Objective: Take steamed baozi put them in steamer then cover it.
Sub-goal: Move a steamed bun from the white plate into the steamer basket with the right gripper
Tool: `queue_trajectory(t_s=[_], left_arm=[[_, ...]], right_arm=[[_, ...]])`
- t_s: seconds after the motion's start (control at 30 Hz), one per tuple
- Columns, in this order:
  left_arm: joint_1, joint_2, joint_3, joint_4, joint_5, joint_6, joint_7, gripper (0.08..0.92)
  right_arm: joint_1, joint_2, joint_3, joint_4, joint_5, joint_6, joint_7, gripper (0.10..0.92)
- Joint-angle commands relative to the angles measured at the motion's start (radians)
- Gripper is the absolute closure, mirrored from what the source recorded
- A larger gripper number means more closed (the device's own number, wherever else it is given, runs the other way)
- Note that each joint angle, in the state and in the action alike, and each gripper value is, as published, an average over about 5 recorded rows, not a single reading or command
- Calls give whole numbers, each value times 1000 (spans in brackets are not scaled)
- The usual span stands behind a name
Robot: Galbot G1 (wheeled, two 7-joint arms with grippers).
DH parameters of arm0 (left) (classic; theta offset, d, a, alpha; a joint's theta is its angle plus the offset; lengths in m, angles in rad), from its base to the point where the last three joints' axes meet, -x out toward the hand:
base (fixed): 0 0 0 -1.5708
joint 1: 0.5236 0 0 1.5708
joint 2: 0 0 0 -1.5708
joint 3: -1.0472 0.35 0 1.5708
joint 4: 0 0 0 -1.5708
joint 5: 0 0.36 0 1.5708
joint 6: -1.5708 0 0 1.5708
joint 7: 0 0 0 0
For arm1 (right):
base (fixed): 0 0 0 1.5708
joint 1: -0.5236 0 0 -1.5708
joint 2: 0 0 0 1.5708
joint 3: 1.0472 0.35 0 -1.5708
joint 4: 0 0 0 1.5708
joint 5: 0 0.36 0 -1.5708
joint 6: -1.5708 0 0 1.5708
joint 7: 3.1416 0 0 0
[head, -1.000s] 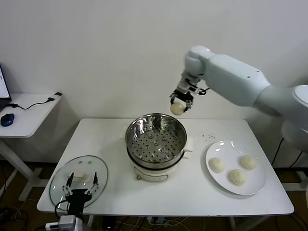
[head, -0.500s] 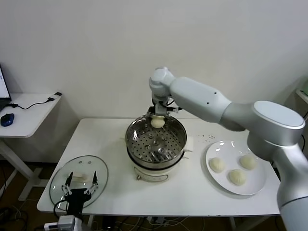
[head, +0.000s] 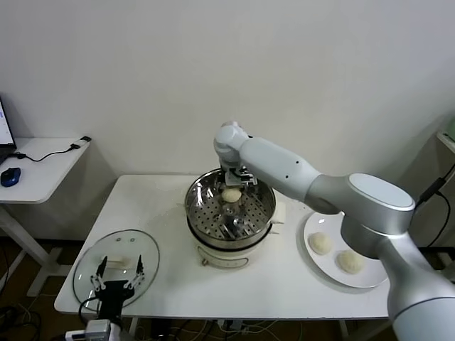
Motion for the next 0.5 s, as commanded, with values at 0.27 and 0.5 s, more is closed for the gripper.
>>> queue_trajectory(t_s=[0.27, 0.5], left_arm=[[3, -2, 4, -2, 7, 1, -5, 177], [14, -3, 5, -52, -22, 28, -4, 177]], right_arm=[[111, -94, -6, 117, 197, 3, -62, 203], [288, -318, -120, 287, 561, -201, -79, 203]])
